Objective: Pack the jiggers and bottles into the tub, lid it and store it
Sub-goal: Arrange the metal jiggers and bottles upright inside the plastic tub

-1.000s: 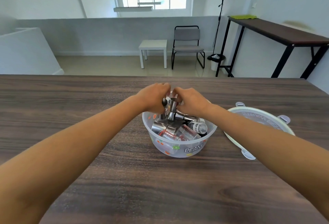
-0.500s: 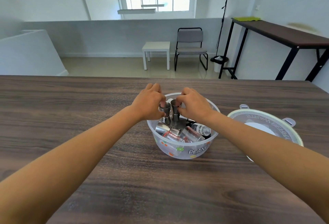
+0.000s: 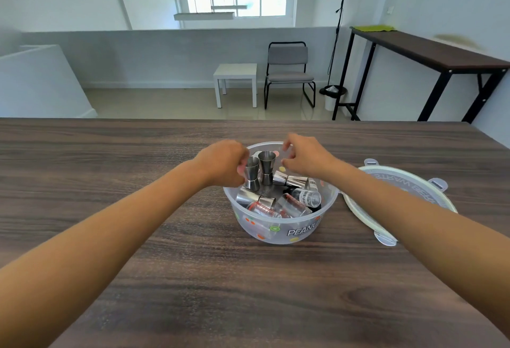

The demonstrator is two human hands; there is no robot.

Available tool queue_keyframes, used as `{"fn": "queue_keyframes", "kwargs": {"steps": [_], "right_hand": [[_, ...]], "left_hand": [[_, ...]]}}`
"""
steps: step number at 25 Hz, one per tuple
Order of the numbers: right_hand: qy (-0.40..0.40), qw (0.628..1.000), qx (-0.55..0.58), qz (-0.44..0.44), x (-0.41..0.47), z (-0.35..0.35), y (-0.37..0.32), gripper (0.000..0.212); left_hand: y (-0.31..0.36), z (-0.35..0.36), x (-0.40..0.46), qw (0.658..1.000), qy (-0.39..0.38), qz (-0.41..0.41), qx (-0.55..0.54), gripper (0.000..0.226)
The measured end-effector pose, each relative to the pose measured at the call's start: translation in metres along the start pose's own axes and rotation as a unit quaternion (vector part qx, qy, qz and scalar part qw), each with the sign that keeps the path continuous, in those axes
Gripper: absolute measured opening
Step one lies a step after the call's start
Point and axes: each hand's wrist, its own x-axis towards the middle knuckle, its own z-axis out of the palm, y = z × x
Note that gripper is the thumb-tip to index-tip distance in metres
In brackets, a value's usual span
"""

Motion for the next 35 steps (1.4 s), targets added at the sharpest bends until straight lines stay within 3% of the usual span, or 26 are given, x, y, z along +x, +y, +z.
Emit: {"fn": "queue_keyframes", "kwargs": {"steps": [2, 6, 9, 12, 17, 20, 24, 27, 31, 35], "right_hand": [[-0.061, 0.995, -0.079, 0.026, -0.001, -0.014, 0.003, 0.023], [-0.159, 0.964, -0.210, 0.036, -0.005, -0.015, -0.002, 0.029], [-0.179, 0.956, -0.227, 0.045, -0.002, -0.011, -0.005, 0.026], [-0.178, 0.951, -0.247, 0.058, 0.001, -0.007, -0.006, 0.039], [-0.168, 0.939, -0.297, 0.047, 0.004, 0.003, -0.011, 0.031], [-0.143, 0.953, -0.260, 0.062, 0.006, 0.006, -0.009, 0.029], [-0.079, 0.972, -0.210, 0.061, 0.007, 0.005, -0.009, 0.034], [-0.054, 0.975, -0.210, 0.044, 0.008, 0.002, -0.012, 0.036], [-0.016, 0.982, -0.185, 0.036, 0.008, 0.001, -0.015, 0.012], [0.048, 0.985, -0.165, 0.004, 0.001, 0.008, -0.018, 0.028]], "left_hand": [[0.006, -0.003, -0.004, 0.997, -0.066, 0.027, 0.040, 0.009], [0.020, 0.000, 0.000, 0.984, -0.123, 0.046, 0.119, 0.036], [0.023, 0.004, 0.008, 0.976, -0.164, 0.039, 0.134, 0.041], [0.024, 0.007, 0.011, 0.974, -0.178, 0.031, 0.138, 0.039], [0.023, 0.007, 0.013, 0.970, -0.203, 0.030, 0.127, 0.041], [0.025, 0.009, 0.013, 0.969, -0.207, 0.033, 0.129, 0.041], [0.022, 0.000, 0.010, 0.980, -0.177, 0.028, 0.086, 0.031], [0.018, -0.015, 0.008, 0.991, -0.134, 0.019, 0.006, 0.039], [0.012, -0.025, 0.006, 0.995, -0.091, -0.011, -0.042, 0.048], [0.006, -0.021, 0.003, 0.996, -0.077, -0.027, -0.021, 0.049]]}}
